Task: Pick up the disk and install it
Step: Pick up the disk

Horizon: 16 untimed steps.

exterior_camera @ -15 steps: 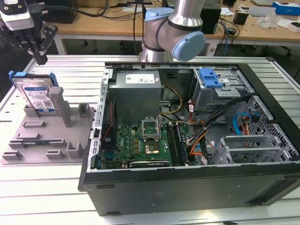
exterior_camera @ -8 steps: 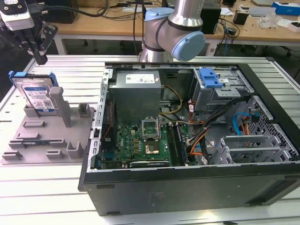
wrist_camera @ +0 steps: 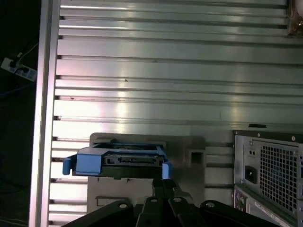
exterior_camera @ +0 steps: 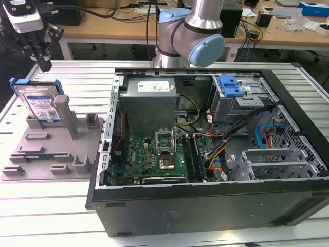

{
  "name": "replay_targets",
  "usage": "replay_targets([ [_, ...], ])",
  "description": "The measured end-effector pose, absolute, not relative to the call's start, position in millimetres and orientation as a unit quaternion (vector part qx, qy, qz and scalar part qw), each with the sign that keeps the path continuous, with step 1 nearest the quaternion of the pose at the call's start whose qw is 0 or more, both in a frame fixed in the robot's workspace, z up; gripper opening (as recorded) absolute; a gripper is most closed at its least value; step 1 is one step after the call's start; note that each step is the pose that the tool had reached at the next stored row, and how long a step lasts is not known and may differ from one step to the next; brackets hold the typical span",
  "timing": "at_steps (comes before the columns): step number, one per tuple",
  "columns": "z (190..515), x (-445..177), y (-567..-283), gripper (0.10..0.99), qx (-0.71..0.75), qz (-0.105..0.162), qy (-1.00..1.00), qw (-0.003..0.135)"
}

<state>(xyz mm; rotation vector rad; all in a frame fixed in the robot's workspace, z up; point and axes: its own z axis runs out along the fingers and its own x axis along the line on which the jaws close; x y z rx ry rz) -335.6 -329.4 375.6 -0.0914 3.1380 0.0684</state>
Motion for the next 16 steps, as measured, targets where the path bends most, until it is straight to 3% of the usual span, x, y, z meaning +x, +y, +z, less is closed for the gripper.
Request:
replay_targets([
  [8,373.3,-335.7,-329.4,0.106,-0.117,0.022,0.993,-0.002],
  [9,373.0,-335.7,-329.4,0.173,-0.129,0.022,0.991,-0.002],
  [10,372.8,-335.7,-329.4,0.173,-0.140,0.022,0.990,-0.003],
  [11,372.4,-335.7,-329.4,0.298,-0.164,0.022,0.986,-0.004],
  [12,372.3,-335.7,-329.4,0.298,-0.173,0.022,0.985,-0.004],
  [14,372.0,-335.7,-329.4,0.420,-0.194,0.022,0.981,-0.005],
  [15,371.9,-335.7,-329.4,0.420,-0.202,0.022,0.979,-0.006],
  [16,371.8,-335.7,-329.4,0.478,-0.215,0.022,0.976,-0.007],
])
